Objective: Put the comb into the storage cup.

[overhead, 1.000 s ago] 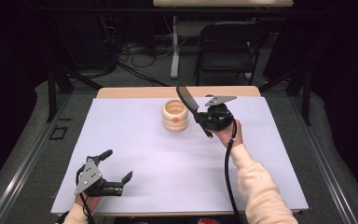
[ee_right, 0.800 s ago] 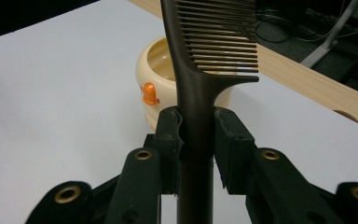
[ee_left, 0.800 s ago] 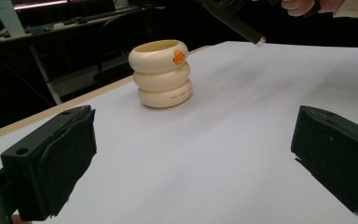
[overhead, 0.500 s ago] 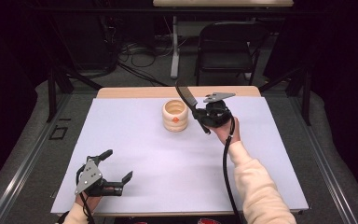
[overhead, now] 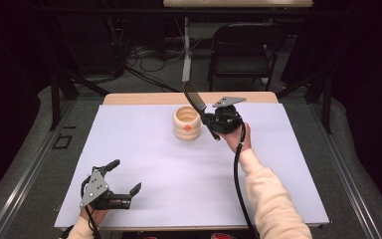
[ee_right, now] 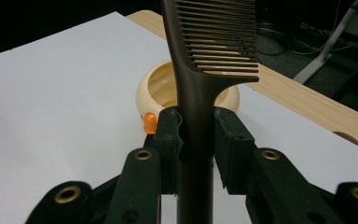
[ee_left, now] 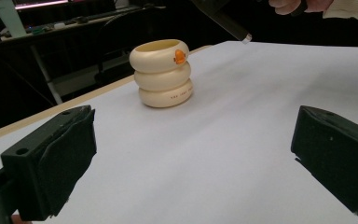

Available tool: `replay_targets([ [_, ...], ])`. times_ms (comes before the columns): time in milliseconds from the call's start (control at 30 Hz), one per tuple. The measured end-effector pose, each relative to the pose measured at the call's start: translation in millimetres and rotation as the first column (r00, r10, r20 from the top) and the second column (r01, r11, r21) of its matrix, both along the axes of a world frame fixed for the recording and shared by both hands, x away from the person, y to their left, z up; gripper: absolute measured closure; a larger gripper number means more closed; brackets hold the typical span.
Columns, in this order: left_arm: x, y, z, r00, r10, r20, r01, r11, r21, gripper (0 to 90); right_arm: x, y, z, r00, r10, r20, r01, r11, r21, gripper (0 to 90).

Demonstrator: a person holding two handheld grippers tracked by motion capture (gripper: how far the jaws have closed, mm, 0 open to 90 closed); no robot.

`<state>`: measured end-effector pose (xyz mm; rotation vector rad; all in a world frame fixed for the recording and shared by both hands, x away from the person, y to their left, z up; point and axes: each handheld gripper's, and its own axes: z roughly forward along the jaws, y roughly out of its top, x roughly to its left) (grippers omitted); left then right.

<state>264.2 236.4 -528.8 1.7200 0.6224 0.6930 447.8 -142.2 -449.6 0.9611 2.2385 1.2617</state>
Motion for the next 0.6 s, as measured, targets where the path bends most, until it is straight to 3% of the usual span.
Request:
replay_targets([
  [600,-0.1,-0.5,-0.2,1.0000,-0.001,-0.003,0.001,1.0000,-0.002,0.0,3.9,5.3,5.4,0.9999,-0.002,0.014,0.002,1.000,0.016,72.4],
])
